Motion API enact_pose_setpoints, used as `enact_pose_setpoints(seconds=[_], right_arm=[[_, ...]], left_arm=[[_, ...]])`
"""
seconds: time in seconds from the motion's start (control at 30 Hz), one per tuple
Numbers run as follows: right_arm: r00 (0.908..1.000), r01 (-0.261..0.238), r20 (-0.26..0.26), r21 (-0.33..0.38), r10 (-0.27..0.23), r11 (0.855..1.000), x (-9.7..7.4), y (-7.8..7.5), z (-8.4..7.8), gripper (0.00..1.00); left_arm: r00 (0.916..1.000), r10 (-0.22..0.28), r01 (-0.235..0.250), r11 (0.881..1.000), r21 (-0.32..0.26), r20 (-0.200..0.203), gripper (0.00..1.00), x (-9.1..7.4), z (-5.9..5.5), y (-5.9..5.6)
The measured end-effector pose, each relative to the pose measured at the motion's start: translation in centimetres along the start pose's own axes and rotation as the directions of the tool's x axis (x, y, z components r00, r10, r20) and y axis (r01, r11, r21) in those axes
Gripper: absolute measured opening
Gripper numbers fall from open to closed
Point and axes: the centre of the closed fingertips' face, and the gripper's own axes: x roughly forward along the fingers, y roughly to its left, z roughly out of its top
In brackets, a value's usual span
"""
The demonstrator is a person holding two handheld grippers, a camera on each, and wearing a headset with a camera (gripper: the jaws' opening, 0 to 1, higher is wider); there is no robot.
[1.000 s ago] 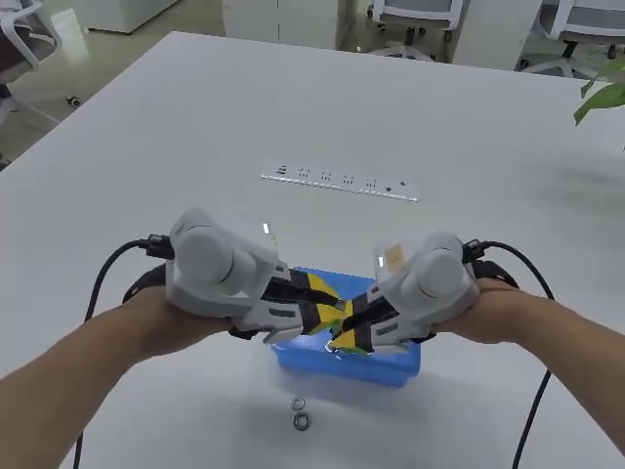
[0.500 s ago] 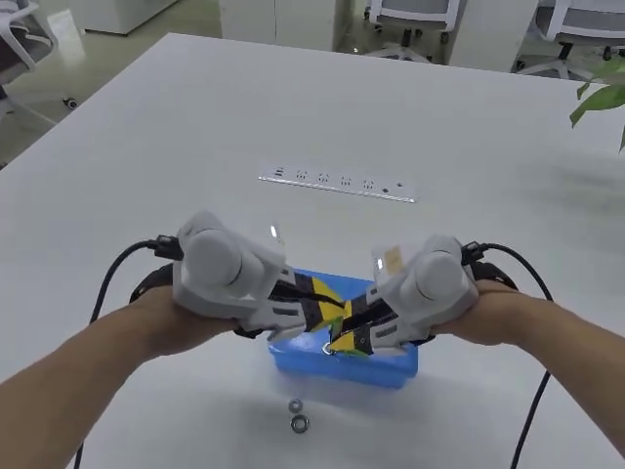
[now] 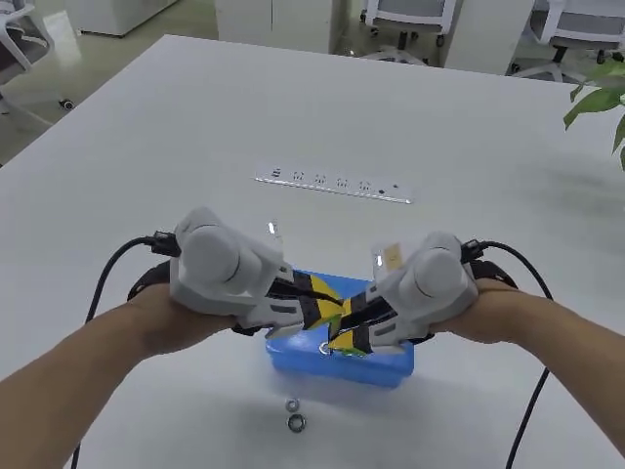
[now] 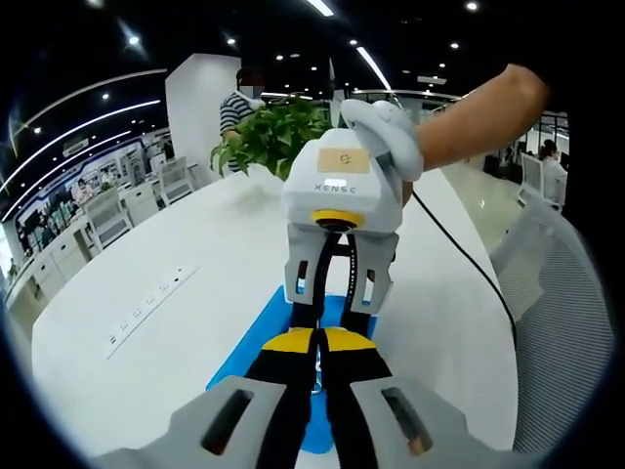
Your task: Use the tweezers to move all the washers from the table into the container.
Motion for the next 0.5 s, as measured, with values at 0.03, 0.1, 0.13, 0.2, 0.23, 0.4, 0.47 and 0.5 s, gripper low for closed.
enact_pose_setpoints(seconds=[0.03,0.1,0.13,0.2,0.23,0.4,0.47,0.5], right_arm=[[1.0000,0.001,0.000,0.006,-0.001,1.000,-0.1,0.0,0.0,0.16],[1.0000,0.004,0.004,0.010,-0.004,1.000,-0.2,0.1,0.2,0.17],[1.0000,0.008,0.004,0.009,-0.008,1.000,-0.3,0.1,0.3,0.17],[0.9999,0.011,0.008,0.014,-0.012,1.000,-0.5,0.1,0.4,0.19],[0.9999,0.013,0.008,0.018,-0.013,1.000,-0.6,0.1,0.4,0.20],[0.9996,0.027,0.009,0.028,-0.027,0.999,-1.3,0.3,0.4,0.24],[0.9992,0.039,0.006,0.029,-0.039,0.999,-1.6,0.3,0.2,0.26],[0.9990,0.043,0.006,0.030,-0.043,0.999,-1.7,0.3,0.2,0.27]], left_arm=[[1.0000,0.002,-0.002,1.000,0.001,0.001,0.05,-0.1,0.1,0.1],[1.0000,0.004,-0.004,1.000,0.002,0.000,0.05,-0.2,0.3,0.1],[1.0000,0.005,-0.005,1.000,0.002,-0.001,0.05,-0.3,0.4,0.2],[1.0000,0.007,-0.007,1.000,0.002,0.002,0.05,-0.4,0.6,0.2],[1.0000,0.008,-0.008,1.000,0.002,0.003,0.05,-0.5,0.6,0.2],[0.9998,0.016,-0.016,1.000,0.003,0.007,0.05,-0.9,1.0,0.3],[0.9997,0.023,-0.024,1.000,0.005,0.009,0.05,-1.2,1.1,0.4],[0.9996,0.027,-0.027,1.000,0.005,0.009,0.05,-1.3,1.1,0.4]])
